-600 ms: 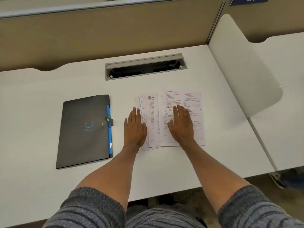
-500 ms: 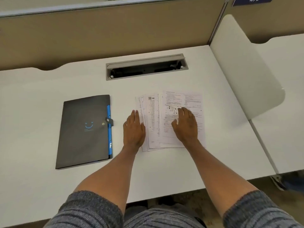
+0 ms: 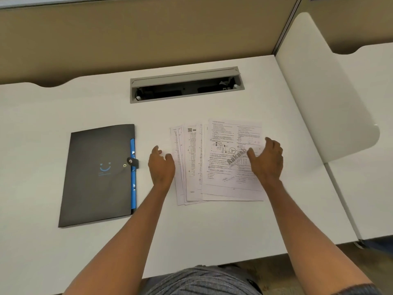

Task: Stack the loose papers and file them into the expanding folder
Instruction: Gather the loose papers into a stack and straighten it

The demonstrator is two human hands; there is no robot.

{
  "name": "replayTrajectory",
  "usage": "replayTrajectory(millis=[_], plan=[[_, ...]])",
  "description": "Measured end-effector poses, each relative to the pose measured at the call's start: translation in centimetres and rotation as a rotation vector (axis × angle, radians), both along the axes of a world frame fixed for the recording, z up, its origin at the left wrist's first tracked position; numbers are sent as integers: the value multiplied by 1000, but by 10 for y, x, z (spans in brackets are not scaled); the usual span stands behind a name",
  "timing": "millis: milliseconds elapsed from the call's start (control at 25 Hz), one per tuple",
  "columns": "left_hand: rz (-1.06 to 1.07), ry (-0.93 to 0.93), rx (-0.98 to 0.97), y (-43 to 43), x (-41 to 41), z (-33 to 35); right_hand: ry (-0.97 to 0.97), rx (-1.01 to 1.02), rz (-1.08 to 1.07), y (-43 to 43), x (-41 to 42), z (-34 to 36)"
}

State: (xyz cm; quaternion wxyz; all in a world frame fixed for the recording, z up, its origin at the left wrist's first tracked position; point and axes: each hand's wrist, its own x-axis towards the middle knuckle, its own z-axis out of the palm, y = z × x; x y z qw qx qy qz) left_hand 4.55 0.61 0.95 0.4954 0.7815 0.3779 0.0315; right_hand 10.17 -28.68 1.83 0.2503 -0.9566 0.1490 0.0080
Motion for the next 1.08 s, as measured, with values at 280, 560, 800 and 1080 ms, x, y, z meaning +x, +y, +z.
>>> replayTrajectory(millis=[280,560,800,1080], plan=[[-20,112,-69,2,5,6,150,23,-49,-14,6,-9],[-1,140,-64,-6,13,12,124,23,2,5,3,-13],[8,159,-174,-13,20,23,123,65,43,15,-1,-14],[49,188,-349,-16,26,23,118,148,79,33,-4,-14]])
